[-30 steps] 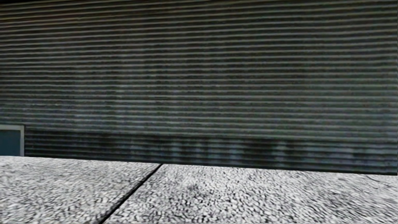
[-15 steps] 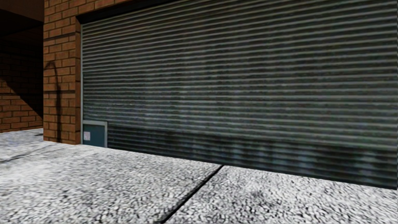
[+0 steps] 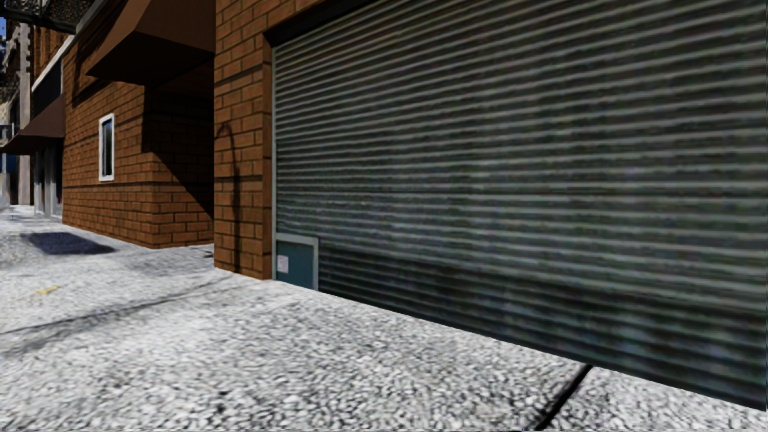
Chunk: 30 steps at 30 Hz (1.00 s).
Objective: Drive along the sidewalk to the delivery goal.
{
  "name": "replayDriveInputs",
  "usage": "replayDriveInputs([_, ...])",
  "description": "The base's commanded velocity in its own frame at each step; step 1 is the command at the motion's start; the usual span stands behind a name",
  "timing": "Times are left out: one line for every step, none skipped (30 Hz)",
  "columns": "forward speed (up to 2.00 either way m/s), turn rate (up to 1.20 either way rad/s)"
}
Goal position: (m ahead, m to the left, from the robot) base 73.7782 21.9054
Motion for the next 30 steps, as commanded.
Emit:
replayDriveInputs([1.29, 0.68])
replayDriveInputs([1.29, 0.68])
replayDriveInputs([1.29, 0.68])
replayDriveInputs([1.29, 0.68])
replayDriveInputs([1.29, 0.68])
replayDriveInputs([1.29, 0.68])
replayDriveInputs([1.29, 0.68])
replayDriveInputs([1.29, 0.68])
replayDriveInputs([1.29, 0.71])
replayDriveInputs([1.29, 0.74])
replayDriveInputs([1.29, 0.76])
replayDriveInputs([1.29, 0.76])
replayDriveInputs([1.29, 0.78])
replayDriveInputs([1.29, 0.79])
replayDriveInputs([1.29, 0.79])
replayDriveInputs([1.29, 0.81])
replayDriveInputs([1.29, 0.82])
replayDriveInputs([1.29, 0.85])
replayDriveInputs([1.29, 0.85])
replayDriveInputs([1.29, 0.86])
replayDriveInputs([1.29, 0.87])
replayDriveInputs([1.29, 0.87])
replayDriveInputs([1.29, 0.87])
replayDriveInputs([1.29, 0.87])
replayDriveInputs([1.29, 0.87])
replayDriveInputs([1.29, 0.87])
replayDriveInputs([1.29, 0.87])
replayDriveInputs([1.29, 0.87])
replayDriveInputs([1.29, 0.87])
replayDriveInputs([1.29, 0.87])
